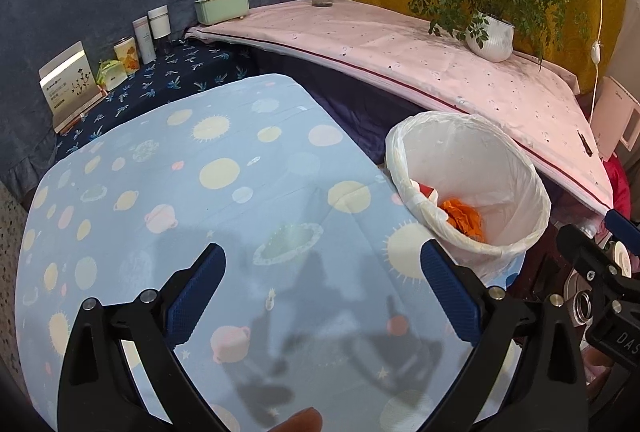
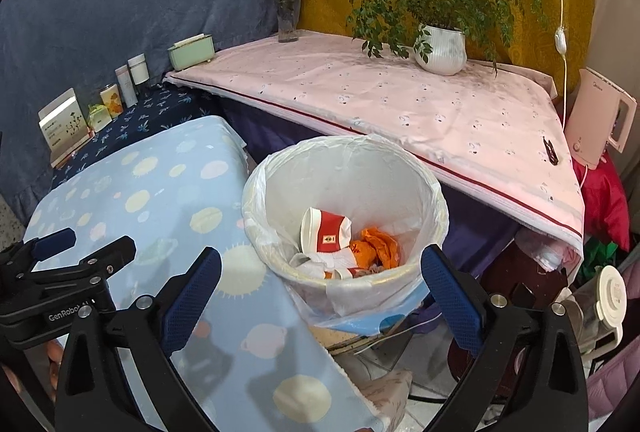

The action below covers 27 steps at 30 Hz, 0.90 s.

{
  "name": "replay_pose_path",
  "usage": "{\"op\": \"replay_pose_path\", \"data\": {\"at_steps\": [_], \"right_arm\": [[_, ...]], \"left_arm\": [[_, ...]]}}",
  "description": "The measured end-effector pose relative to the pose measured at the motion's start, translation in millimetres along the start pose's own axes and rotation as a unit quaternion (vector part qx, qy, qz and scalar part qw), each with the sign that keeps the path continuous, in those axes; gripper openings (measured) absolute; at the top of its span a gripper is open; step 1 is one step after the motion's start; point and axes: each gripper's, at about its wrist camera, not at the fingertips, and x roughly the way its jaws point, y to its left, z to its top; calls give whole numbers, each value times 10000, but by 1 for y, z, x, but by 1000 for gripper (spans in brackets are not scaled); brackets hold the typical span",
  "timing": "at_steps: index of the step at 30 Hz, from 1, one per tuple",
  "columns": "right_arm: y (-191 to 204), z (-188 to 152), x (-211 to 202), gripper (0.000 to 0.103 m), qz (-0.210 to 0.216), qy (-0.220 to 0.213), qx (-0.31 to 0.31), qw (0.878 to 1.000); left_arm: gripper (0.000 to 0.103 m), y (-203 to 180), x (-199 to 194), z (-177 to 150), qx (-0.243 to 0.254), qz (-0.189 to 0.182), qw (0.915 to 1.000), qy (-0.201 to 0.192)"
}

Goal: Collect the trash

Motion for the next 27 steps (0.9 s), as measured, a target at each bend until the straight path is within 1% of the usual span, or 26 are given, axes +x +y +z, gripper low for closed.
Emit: {"op": "replay_pose_path", "data": {"at_steps": [6, 10, 15, 23, 27], "right_arm": [[5, -8, -4, 96, -48, 33, -164, 9998], [4, -13, -5, 96, -23, 92, -143, 9999], [7, -16, -6, 96, -47, 102, -171, 9998], [14, -19, -6, 96, -125, 141, -305, 9994], [15, -18, -8, 96, -167, 95, -310, 9993]], "left_arm": [[94, 1, -4, -9, -18, 38, 10000, 32], [94, 1, -5, -14, -44, 55, 10000, 53], [95, 0, -5, -17, -6, 99, 9999, 56], [96, 0, -5, -21, 6, 66, 10000, 49], [96, 1, -5, -21, 4, 62, 10000, 47]]}}
